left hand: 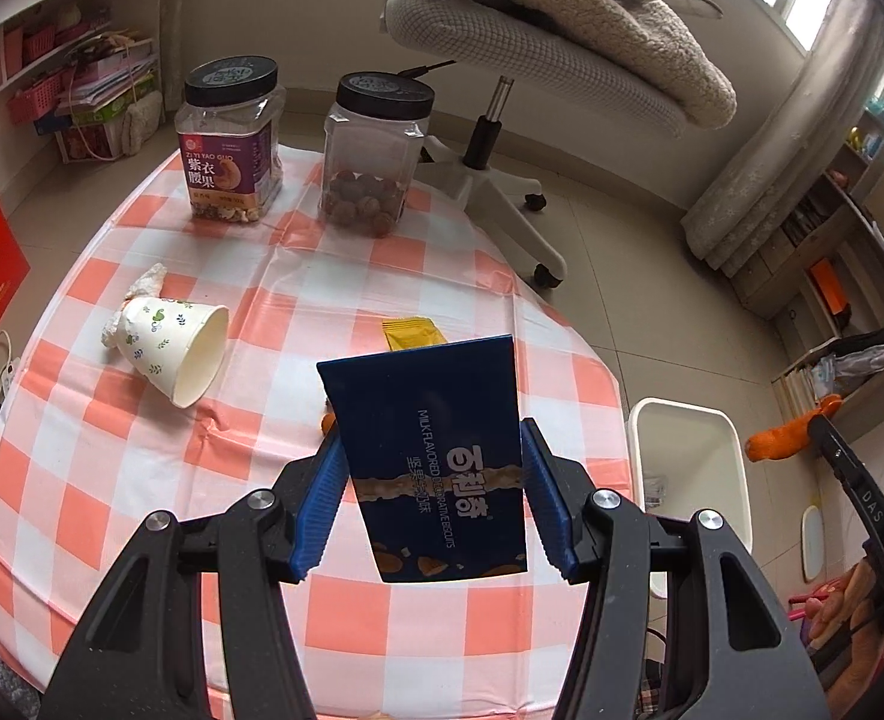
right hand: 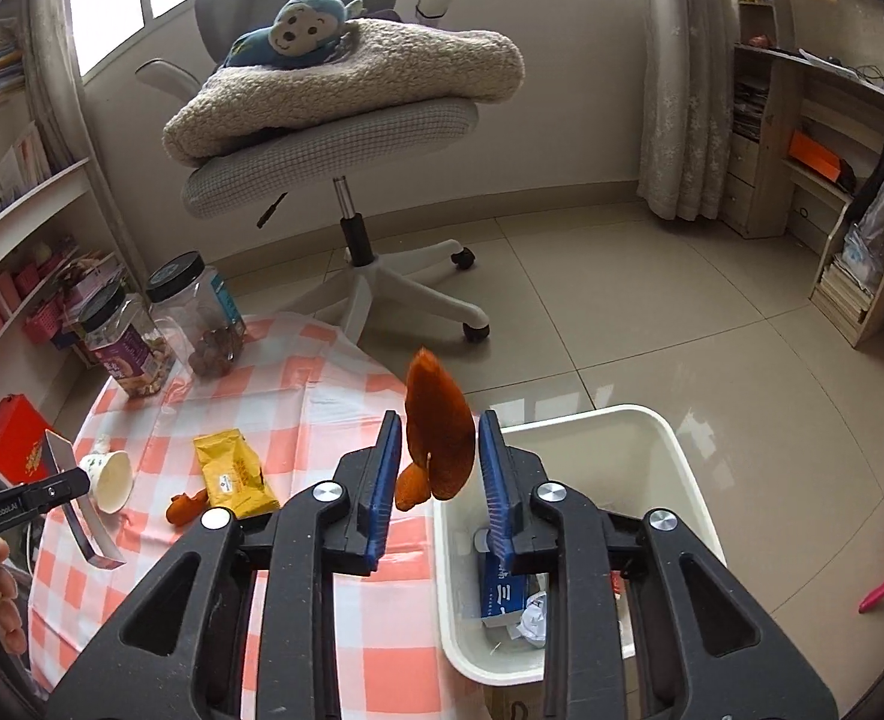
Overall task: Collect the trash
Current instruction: 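Carry the orange peel into the bin with the right gripper while the left gripper drops the blue box in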
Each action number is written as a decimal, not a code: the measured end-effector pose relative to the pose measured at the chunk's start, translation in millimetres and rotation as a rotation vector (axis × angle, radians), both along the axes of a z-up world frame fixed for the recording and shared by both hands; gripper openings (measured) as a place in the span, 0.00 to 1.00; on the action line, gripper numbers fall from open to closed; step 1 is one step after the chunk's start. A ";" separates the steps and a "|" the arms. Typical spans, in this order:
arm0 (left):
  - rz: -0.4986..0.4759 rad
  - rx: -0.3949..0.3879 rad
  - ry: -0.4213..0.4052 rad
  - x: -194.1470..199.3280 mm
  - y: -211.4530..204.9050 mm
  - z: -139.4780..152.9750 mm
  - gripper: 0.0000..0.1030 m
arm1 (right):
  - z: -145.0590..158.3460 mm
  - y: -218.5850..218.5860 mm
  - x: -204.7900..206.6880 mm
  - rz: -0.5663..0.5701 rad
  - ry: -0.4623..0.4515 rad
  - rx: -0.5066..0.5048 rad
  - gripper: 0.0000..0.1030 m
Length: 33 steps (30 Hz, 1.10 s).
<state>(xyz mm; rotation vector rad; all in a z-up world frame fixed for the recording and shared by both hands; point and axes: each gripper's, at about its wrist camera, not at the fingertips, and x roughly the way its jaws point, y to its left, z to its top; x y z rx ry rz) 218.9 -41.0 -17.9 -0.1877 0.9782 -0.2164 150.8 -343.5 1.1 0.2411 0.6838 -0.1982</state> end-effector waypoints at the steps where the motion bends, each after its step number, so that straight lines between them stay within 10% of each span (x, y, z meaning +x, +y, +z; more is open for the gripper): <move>1: -0.011 -0.002 0.002 -0.1 -7.0 -0.2 0.54 | 1.4 -8.6 -3.8 -0.029 -0.006 -0.002 0.49; 6: -0.078 -0.012 -0.001 -3.2 -48.4 -1.1 0.54 | 13.1 -47.5 -24.7 -0.166 -0.054 0.006 0.87; 23: -0.318 -0.028 0.016 -7.9 -224.1 -2.6 0.55 | 43.2 -120.3 -63.6 -0.351 -0.187 0.078 0.93; 33: -0.323 0.002 0.000 -1.7 -220.0 0.1 0.75 | 42.2 -110.1 -57.1 -0.341 -0.167 0.031 0.93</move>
